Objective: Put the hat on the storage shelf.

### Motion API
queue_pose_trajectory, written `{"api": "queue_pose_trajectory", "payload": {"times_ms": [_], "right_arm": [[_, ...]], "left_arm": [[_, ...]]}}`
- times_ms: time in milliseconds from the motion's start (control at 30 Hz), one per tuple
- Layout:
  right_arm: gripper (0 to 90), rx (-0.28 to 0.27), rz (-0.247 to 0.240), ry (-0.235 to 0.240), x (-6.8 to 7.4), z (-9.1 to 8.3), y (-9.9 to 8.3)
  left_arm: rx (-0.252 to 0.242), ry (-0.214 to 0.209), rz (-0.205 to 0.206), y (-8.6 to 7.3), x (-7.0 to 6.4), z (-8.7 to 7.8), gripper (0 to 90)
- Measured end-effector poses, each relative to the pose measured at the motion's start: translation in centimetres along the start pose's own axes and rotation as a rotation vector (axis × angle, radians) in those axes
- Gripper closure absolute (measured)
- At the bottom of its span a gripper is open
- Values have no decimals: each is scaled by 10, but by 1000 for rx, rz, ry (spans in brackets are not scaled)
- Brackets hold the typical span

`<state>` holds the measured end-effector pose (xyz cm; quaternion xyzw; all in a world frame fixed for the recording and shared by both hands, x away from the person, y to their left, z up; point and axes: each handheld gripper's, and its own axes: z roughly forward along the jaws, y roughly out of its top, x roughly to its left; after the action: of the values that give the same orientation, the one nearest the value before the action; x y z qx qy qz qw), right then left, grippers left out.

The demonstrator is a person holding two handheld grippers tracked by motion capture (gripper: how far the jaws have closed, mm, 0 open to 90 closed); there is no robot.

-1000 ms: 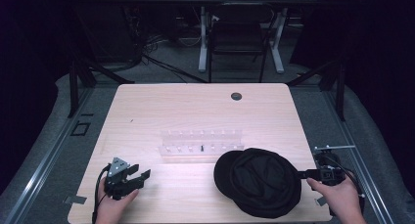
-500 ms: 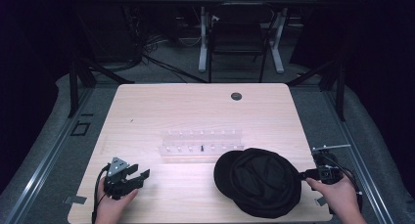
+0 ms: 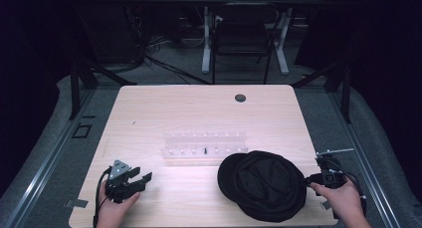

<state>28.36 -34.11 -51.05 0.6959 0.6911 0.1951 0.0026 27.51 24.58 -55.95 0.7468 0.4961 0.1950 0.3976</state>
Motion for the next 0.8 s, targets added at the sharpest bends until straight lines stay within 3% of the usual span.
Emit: {"api": "queue_pose_trajectory", "payload": {"times_ms": [200, 233, 267, 600, 700, 733, 767, 800], "right_arm": [[718, 33, 12, 18, -1, 6, 0], [718, 71, -8, -23, -2, 4, 1], [719, 48, 17, 25, -2, 8, 0], [731, 74, 60, 60, -8, 12, 2], [773, 95, 49, 77, -8, 13, 3], [776, 59, 88, 78, -6, 16, 1], [780, 131, 32, 76, -10, 11, 5], [783, 113, 52, 88, -10, 13, 4]], "left_arm": [[-5, 1, -1, 0, 1, 0, 467], [-2, 1, -1, 0, 1, 0, 467], [-1, 2, -1, 0, 1, 0, 467], [0, 5, -9, 0, 2, -1, 468], [-1, 6, -10, 0, 2, -1, 468], [-1, 6, -10, 0, 2, -1, 468], [-1, 7, -10, 0, 2, -1, 472], [-1, 7, -10, 0, 2, -1, 471]]}}
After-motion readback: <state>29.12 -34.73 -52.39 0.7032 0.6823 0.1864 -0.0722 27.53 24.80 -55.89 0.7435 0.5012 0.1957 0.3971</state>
